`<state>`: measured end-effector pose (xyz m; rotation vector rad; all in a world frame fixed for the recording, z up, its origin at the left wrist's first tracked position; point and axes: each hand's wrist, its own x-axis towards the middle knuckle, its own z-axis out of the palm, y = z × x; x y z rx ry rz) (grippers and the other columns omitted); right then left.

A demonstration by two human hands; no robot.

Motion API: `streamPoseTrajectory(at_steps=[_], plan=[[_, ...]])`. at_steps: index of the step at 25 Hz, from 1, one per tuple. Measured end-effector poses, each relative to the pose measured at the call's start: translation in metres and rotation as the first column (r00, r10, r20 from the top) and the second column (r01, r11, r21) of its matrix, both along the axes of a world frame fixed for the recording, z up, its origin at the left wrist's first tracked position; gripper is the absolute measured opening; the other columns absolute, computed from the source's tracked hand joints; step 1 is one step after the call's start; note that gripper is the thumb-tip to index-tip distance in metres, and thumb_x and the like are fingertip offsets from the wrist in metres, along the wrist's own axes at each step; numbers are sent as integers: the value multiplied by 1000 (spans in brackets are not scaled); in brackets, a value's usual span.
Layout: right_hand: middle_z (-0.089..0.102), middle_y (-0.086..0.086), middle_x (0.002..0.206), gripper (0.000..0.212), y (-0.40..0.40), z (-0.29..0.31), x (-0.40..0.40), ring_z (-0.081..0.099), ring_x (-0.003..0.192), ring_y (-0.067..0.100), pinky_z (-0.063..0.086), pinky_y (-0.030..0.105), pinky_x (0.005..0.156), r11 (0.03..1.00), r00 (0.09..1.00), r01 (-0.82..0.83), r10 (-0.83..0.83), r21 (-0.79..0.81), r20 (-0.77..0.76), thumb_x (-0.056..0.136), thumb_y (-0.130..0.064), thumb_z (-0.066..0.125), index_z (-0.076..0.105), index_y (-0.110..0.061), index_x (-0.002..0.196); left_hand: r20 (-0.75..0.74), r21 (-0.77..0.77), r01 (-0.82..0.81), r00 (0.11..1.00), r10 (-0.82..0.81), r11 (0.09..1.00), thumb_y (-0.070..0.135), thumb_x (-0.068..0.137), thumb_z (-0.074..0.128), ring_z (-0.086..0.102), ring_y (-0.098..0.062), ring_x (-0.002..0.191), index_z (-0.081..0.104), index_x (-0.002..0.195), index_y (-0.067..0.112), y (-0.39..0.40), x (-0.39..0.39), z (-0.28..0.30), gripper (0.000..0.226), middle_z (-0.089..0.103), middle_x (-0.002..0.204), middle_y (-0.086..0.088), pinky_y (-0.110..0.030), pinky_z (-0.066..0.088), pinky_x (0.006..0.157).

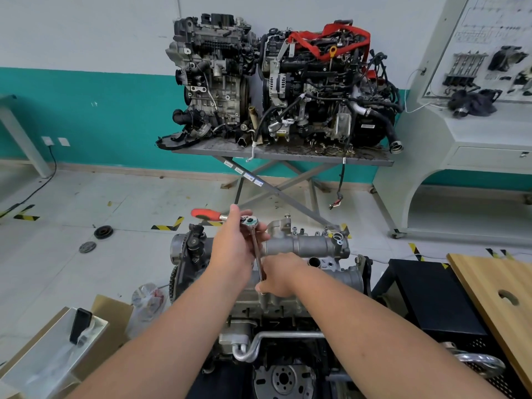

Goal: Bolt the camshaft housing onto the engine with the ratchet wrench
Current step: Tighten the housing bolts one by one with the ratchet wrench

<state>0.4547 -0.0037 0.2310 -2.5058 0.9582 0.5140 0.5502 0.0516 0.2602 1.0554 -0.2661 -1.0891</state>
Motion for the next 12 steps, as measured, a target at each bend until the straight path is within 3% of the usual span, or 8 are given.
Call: streamPoseTrajectory(at_steps=[3, 6, 8, 9, 10, 12], plan=[[76, -3, 79, 25, -1, 0, 1, 69, 92, 13, 54, 38, 91, 1000, 1000, -1, 1, -18, -2, 93, -36, 57, 75, -18, 92, 201, 180, 151, 962, -186, 972, 38, 103, 44, 65, -23, 59, 57, 99, 15, -3, 13, 12, 26, 62, 60, -4, -34, 51, 63], [76, -4, 79, 25, -1, -2, -2, 69, 93, 11, 53, 39, 93, 1000, 1000, -29, 29, -4, 5, 93, -35, 57, 75, -18, 93, 419, 355, 387, 748, -515, 851, 32, 102, 45, 70, -26, 67, 58, 100, 10, 0, 23, 29, 25, 65, 62, -8, -43, 54, 80], [76, -5, 81, 27, -1, -5, -3, 66, 96, 12, 52, 40, 93, 999, 999, -42, 42, -13, 3, 94, -37, 57, 76, -18, 92, 551, 464, 450, 528, -646, 763, 35, 102, 45, 72, -21, 74, 60, 101, 12, 3, 22, 41, 28, 72, 71, -7, -41, 52, 83], [75, -5, 81, 28, -1, -6, -4, 66, 97, 12, 51, 40, 93, 998, 999, -51, 51, -26, 9, 94, -38, 57, 73, -17, 90, 621, 519, 431, 403, -672, 738, 37, 101, 45, 70, -16, 70, 61, 98, 15, 3, 20, 46, 28, 74, 74, -4, -36, 51, 76], [75, -5, 81, 26, -2, -8, -4, 65, 97, 13, 51, 40, 93, 998, 998, -57, 58, -36, 20, 94, -38, 57, 68, -16, 87, 696, 570, 375, 252, -672, 731, 39, 101, 46, 64, -10, 62, 61, 92, 19, 0, 18, 51, 27, 75, 74, 0, -29, 48, 66], [75, -4, 81, 21, -2, -11, -3, 65, 96, 16, 51, 38, 91, 997, 998, -48, 50, -53, 32, 93, -37, 57, 61, -20, 83, 782, 623, 195, -144, -606, 758, 41, 101, 44, 54, -7, 52, 53, 78, 25, -5, 13, 56, 29, 70, 70, 3, -24, 44, 51]])
